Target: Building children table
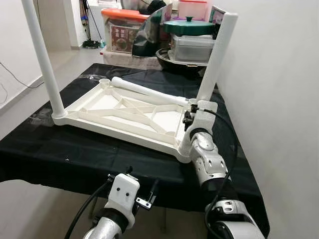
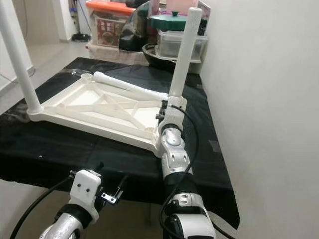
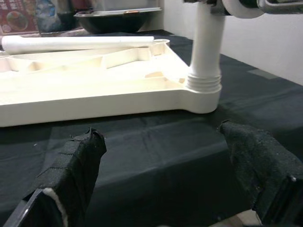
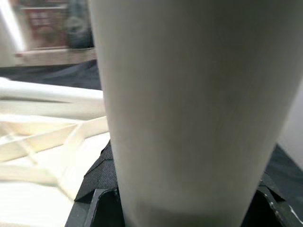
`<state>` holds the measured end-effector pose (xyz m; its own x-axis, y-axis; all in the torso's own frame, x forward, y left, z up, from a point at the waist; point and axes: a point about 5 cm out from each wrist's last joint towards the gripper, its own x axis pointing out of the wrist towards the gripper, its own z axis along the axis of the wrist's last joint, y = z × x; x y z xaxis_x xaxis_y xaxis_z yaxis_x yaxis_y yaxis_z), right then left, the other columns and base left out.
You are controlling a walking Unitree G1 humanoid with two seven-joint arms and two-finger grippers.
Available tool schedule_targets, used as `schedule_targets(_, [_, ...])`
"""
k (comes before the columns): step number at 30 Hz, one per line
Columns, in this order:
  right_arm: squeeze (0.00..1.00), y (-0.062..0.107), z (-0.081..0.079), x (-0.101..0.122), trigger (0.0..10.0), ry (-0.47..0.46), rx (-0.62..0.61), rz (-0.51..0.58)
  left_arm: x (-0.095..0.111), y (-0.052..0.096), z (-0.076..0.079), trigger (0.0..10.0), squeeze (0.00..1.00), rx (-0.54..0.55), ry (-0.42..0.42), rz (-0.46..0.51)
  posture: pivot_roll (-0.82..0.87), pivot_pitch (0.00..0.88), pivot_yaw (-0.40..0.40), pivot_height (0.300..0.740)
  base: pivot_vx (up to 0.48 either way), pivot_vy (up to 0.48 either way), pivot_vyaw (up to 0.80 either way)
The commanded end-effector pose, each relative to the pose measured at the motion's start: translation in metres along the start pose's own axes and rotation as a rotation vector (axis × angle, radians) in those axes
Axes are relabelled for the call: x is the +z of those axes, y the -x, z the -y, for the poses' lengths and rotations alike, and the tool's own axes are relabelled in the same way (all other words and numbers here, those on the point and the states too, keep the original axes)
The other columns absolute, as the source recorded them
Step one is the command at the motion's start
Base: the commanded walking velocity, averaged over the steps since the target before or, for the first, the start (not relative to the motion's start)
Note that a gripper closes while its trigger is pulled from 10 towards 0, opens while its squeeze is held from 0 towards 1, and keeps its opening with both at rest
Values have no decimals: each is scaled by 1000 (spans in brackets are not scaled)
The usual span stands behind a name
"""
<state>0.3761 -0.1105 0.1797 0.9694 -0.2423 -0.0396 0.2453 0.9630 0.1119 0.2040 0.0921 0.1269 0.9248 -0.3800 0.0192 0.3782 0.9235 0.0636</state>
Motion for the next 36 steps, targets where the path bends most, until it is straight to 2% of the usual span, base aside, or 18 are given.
schedule_targets(1, [0, 17, -18, -30, 7490, -66, -32, -111, 2, 1, 1, 10000, 0, -5, -16, 9, 122, 21, -102, 740, 0, 0, 0])
schedule_targets(2, [0, 19, -24, -26, 10000, -74, 10, -81, 1, 1, 1, 10000, 0, -6, -15, 10, 121, 21, -102, 740, 0, 0, 0])
schedule_targets(3, [0, 19, -24, -26, 10000, -74, 10, -81, 1, 1, 1, 10000, 0, -6, -15, 10, 121, 21, -102, 740, 0, 0, 0])
schedule_targets(4, [1000, 19, -28, -21, 10000, -91, 88, -46, 1, 1, 2, 10000, 0, -7, -14, 11, 118, 22, -101, 740, 0, 0, 0])
schedule_targets(6, [1000, 21, -30, -17, 10000, -101, 129, -26, 1, 1, 2, 10000, 0, -8, -13, 12, 118, 22, -101, 740, 0, 0, 0])
schedule_targets(7, [835, 18, -27, -14, 10000, -119, 210, -3, 1, 1, 2, 10000, 0, -10, -10, 12, 112, 25, -102, 740, 0, 0, 0])
schedule_targets(8, [0, 15, -24, -12, 10000, -142, 290, 3, 1, 1, 3, 10000, 0, -11, -8, 12, 107, 25, -101, 740, 0, 0, 0])
schedule_targets(10, [0, 9, -18, -10, 10000, -129, 541, -5, 1, 0, 3, 10000, 0, -14, -3, 11, 101, 27, -98, 740, 0, 0, 0])
schedule_targets(13, [0, 9, -17, -11, 10000, -110, 641, -24, 1, 0, 3, 10000, 0, -15, -2, 11, 101, 27, -98, 740, 0, 0, 0])
schedule_targets(14, [0, 14, -16, -13, 10000, -31, 851, -47, 0, -1, 3, 10000, 0, -16, -1, 11, 98, 27, -98, 740, 0, 0, 0])
schedule_targets(15, [0, 14, -16, -13, 10000, -31, 851, -47, 0, -1, 3, 10000, 0, -16, -1, 11, 98, 27, -98, 740, 0, 0, 0])
schedule_targets(16, [0, 20, -9, -15, 10000, 54, 1075, -96, 0, -2, 4, 10000, 0, -20, -3, 12, 96, 28, -97, 740, 0, 0, 0])
schedule_targets(18, [0, 24, -3, -15, 10000, 98, 1251, -144, 1, -3, 5, 10000, 0, -24, -4, 13, 100, 28, -101, 740, 0, 0, 0])
schedule_targets(20, [0, 24, -3, -15, 10000, 98, 1251, -144, 1, -3, 5, 10000, 0, -24, -4, 13, 100, 28, -101, 740, 0, 0, 0])
schedule_targets(24, [0, 25, -5, -5, 10000, 74, 1539, -224, 1, -3, 6, 10000, 0, -23, -5, 14, 123, 32, -111, 740, 0, 0, 0])
schedule_targets(31, [0, 27, -19, 5, 10000, 74, 1673, -222, 1, -2, 5, 10000, 0, -19, -8, 13, 137, 38, -114, 740, 0, 0, 0])
schedule_targets(32, [0, 27, -22, 6, 0, 90, 1696, -218, 1, -1, 5, 10000, 0, -19, -8, 11, 135, 38, -112, 740, 0, 0, 0])
schedule_targets(36, [0, 27, -26, 5, 0, 115, 1678, -189, 1, -1, 5, 10000, 0, -19, -8, 10, 135, 39, -111, 740, 0, 0, 0])
